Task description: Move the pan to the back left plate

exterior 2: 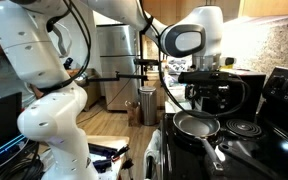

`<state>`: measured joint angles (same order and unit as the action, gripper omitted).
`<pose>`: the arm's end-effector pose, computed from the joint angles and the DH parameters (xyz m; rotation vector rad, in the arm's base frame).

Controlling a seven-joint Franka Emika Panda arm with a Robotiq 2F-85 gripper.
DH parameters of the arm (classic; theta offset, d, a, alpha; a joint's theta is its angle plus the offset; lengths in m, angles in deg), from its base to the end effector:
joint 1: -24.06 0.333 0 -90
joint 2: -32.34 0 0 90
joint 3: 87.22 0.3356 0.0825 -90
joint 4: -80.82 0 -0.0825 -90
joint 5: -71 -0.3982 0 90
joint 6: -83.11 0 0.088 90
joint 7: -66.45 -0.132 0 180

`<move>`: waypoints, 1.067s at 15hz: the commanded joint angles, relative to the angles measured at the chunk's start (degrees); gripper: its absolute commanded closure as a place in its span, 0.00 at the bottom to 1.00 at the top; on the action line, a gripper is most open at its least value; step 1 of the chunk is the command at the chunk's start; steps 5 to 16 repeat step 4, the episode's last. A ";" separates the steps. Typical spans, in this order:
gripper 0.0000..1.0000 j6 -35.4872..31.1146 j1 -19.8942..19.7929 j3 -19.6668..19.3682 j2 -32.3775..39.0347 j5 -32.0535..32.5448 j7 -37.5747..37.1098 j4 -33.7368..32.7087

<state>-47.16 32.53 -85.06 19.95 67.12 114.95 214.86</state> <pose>0.4886 0.0950 0.4224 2.7505 1.4881 0.2467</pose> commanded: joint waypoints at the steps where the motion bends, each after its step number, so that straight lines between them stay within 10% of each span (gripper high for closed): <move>1: 0.00 0.14 0.13 0.01 -0.02 0.06 -1.06 -0.10; 16: 0.00 0.14 0.11 0.03 -0.02 0.06 -1.89 -0.10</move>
